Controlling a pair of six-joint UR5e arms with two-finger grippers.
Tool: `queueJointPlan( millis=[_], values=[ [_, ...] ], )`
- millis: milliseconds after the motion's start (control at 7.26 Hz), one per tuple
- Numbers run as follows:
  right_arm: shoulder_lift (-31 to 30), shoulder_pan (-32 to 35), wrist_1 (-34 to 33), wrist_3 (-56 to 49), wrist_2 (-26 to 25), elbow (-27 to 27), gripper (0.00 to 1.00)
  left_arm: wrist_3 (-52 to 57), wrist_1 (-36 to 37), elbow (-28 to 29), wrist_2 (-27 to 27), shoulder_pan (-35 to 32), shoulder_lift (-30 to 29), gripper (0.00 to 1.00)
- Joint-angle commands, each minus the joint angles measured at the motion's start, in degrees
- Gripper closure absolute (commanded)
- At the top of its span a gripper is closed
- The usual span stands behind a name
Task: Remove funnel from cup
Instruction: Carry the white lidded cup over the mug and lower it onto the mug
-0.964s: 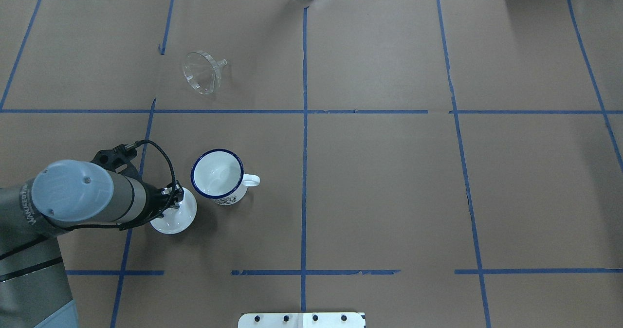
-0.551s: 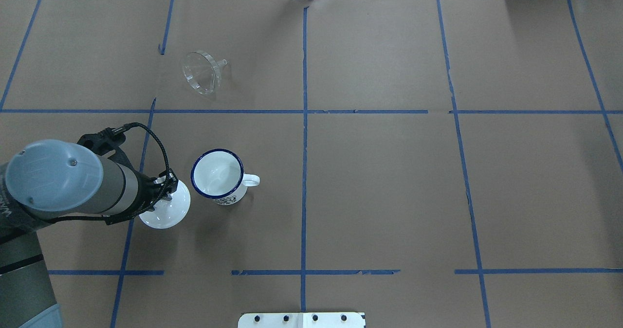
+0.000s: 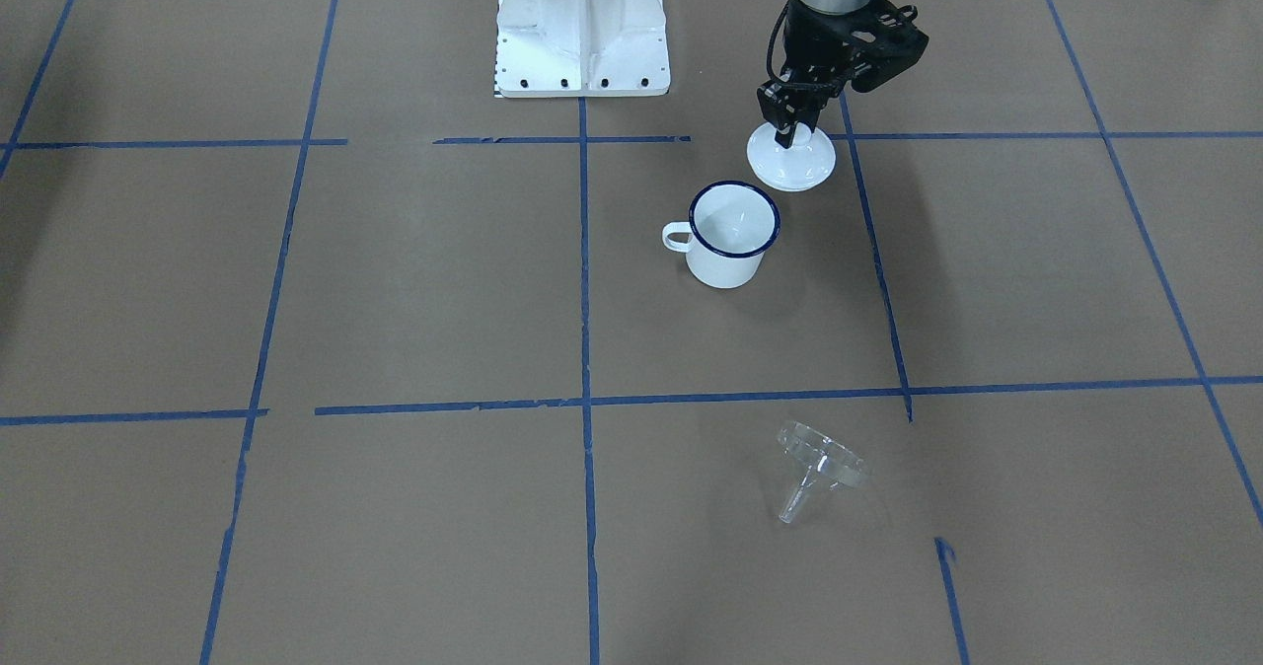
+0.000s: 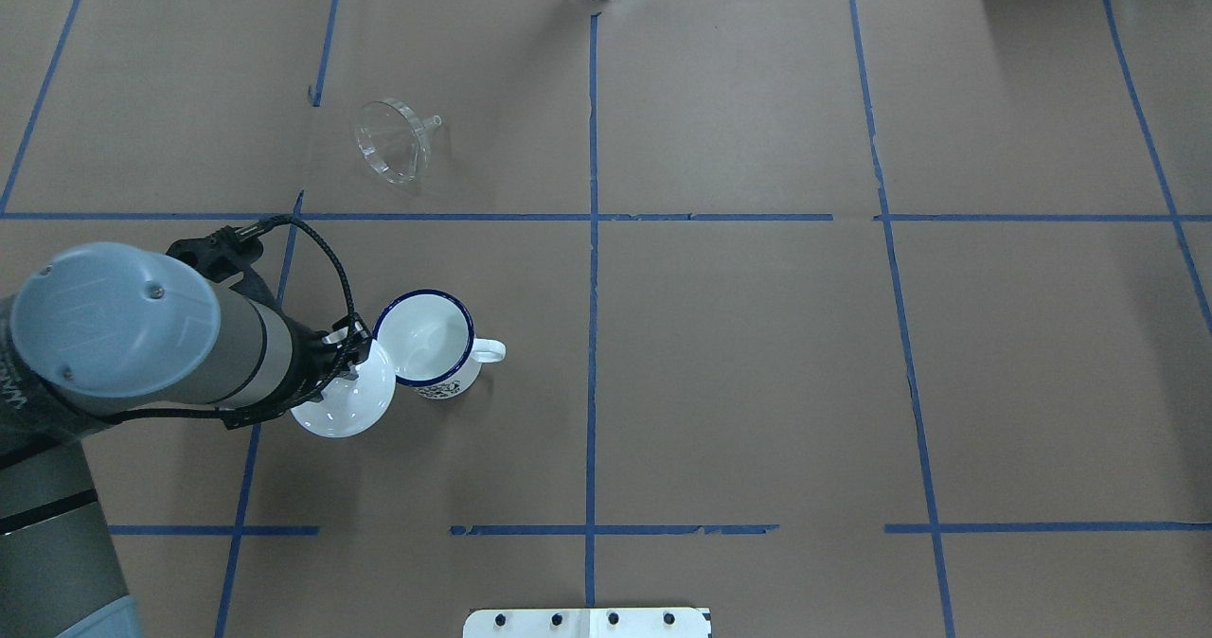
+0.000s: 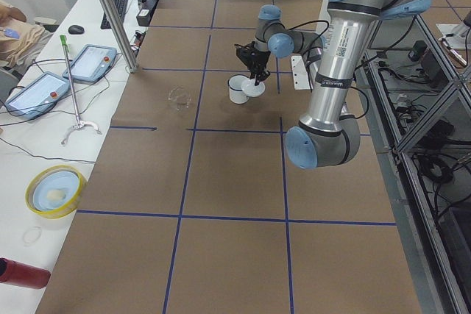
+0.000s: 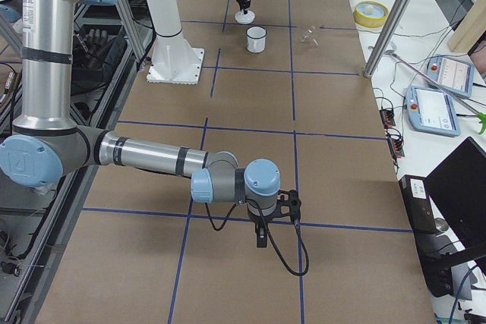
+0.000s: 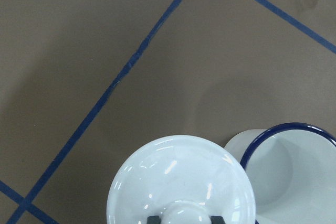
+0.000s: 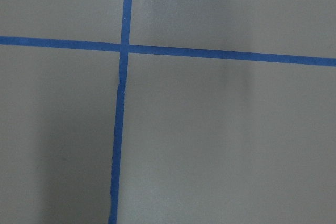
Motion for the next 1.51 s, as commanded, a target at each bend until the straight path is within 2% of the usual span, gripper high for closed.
queueJointPlan(
  millis=[0,551,1377],
  values=[
    [0.0,0.0,0.0,0.0,-0.1,0.0,0.0,0.0,0.7,4.4,-0.2,0.0,-5.6,1.0],
    [0.0,0.0,0.0,0.0,0.0,0.1,0.0,1.3,0.5,10.4,-0.3,-1.7,-10.3,1.0],
    [0.0,0.0,0.0,0.0,-0.1,0.0,0.0,3.3,0.4,12.1,-0.3,-2.1,-10.6,1.0]
  ],
)
